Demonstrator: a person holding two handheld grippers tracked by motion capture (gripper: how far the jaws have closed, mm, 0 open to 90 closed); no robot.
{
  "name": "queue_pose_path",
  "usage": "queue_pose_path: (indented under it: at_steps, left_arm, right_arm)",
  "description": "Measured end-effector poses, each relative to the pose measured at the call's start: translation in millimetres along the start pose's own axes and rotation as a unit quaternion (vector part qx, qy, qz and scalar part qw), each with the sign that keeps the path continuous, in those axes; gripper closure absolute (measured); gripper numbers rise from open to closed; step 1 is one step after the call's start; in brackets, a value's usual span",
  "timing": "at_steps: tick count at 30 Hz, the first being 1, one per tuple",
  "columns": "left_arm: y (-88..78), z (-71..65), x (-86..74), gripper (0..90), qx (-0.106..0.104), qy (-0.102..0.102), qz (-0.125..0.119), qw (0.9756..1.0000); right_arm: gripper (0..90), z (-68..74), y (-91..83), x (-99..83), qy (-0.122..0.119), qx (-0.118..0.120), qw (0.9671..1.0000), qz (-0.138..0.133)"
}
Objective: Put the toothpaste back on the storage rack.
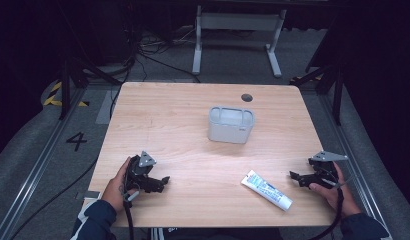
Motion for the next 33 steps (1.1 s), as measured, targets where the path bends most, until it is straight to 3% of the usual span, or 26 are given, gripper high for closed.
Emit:
queue_pose_path:
  at_steps: [3,12,17,22,24,26,33]
  left_arm:
    - [-1.1,5.8,-1.9,0.3,-0.012,0.016,0.002,0.9998]
    - [-1.1,6.3,-2.4,0.3,-0.01,0.012,0.001,0.9999]
    - [-0.4,8.0,-1.3,0.3,-0.025,0.032,0.001,0.9992]
    - [-0.8,10.0,-2.4,0.4,-0.025,0.038,-0.002,0.9989]
    - [-1.3,10.1,-3.2,0.4,-0.025,0.036,-0.001,0.999]
    - [-1.3,10.1,-3.3,0.4,-0.025,0.036,-0.001,0.999]
    - [-1.1,10.0,-3.3,0.4,-0.026,0.035,-0.002,0.999]
  right_arm:
    - [1.6,-0.1,0.1,0.4,-0.001,0.0,1.0,0.001]
    - [1.7,-0.6,-0.4,1.0,-0.004,0.0,1.0,0.008]
    - [2.2,-1.8,-1.5,0.8,0.0,-0.003,0.9998,0.018]
    - [20.8,-0.9,-6.8,2.5,-0.01,0.006,0.9998,0.019]
    - [15.6,-0.3,-8.4,3.1,-0.013,0.009,0.9997,0.02]
    - [20.2,2.6,-11.6,4.7,-0.016,0.019,0.9996,0.016]
    - [20.5,12.7,-25.9,12.7,-0.035,0.031,0.9989,0.003]
Point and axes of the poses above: each handheld gripper's, and its own axes: y roughly forward along the jaws, x roughly out of its top, z roughly to its left, the point moved 6 cm from there along y, roughly forward along the jaws, and after that the axes turned 14 degrees about z, right-handed, at the moved point
